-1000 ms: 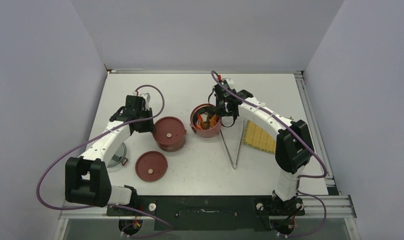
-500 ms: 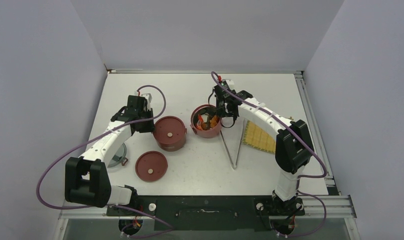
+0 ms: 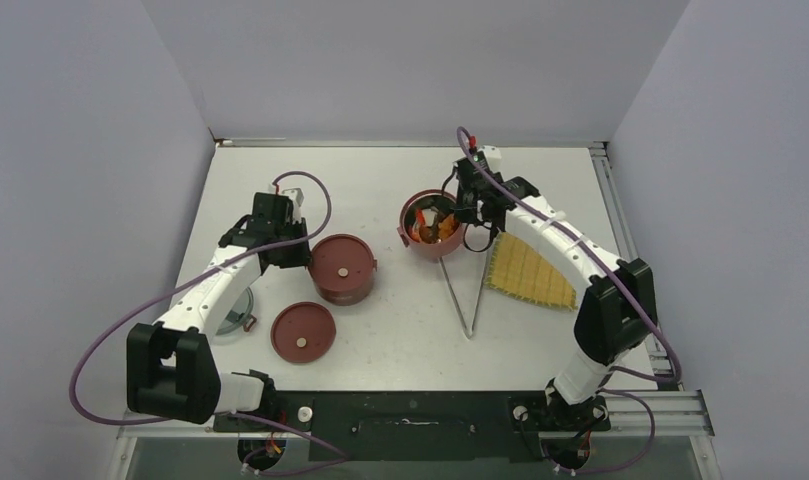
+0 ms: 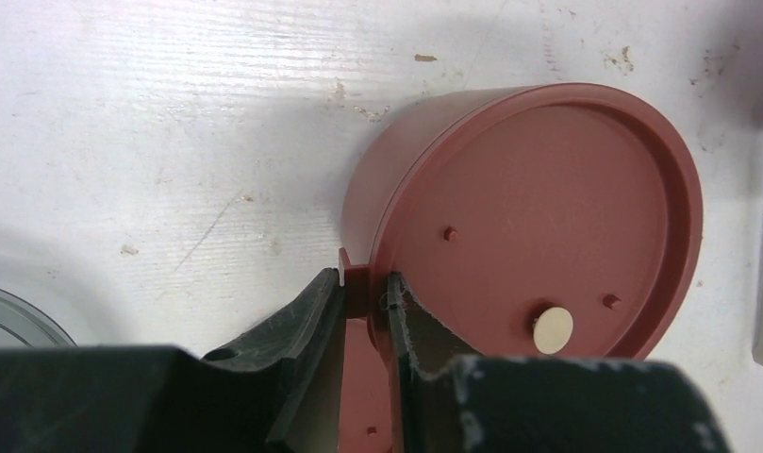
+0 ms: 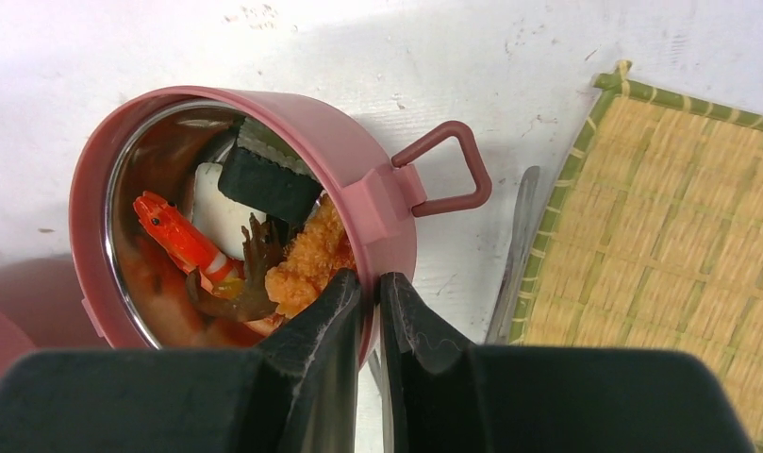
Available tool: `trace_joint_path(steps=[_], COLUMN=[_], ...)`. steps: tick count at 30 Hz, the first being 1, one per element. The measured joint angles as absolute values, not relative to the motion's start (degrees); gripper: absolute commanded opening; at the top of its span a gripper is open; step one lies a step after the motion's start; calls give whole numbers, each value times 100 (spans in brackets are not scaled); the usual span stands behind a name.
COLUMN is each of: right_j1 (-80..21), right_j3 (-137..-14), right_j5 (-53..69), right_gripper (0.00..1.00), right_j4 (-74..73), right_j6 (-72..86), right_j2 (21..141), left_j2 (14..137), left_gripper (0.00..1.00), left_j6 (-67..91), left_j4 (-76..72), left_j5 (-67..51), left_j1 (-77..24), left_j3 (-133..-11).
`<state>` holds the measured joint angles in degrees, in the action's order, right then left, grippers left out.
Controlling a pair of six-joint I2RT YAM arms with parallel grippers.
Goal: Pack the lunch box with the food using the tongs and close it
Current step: Pick up the packing box from the center of the board, then place the packing box into the packing box.
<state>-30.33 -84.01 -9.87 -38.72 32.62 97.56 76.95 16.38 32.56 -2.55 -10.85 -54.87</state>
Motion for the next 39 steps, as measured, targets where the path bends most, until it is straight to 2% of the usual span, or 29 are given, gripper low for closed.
trace_joint_path(steps=[1,5,11,27,39], right_j1=[-3015,-3009,-3247,-5301,-6204], right_j3=[-8385,-8294,-7999,-7599,-8683], right_j5=[-998,-969,-950,-2023,-3065], right_gripper=[5,5,5,5,5], right_j4=[-3865,-3841,-3706,-3310,-3999], right_j6=[3297,3498,3975,5671,6871], right_j2=[9649,9207,8818,8744,9301], left_j2=[7660,7505,7203,6206,5800], left_gripper=[18,35,49,60,60], left_j6=[1643,1678,1745,1776,1844], left_j4=[3269,3282,3188,3011,2895], left_j5=[-292,-456,-617,-104,224], left_j1=[-1085,-1094,-1094,-1068,-1033], left_j3=[-5478,-5463,-5463,-5376,-5301])
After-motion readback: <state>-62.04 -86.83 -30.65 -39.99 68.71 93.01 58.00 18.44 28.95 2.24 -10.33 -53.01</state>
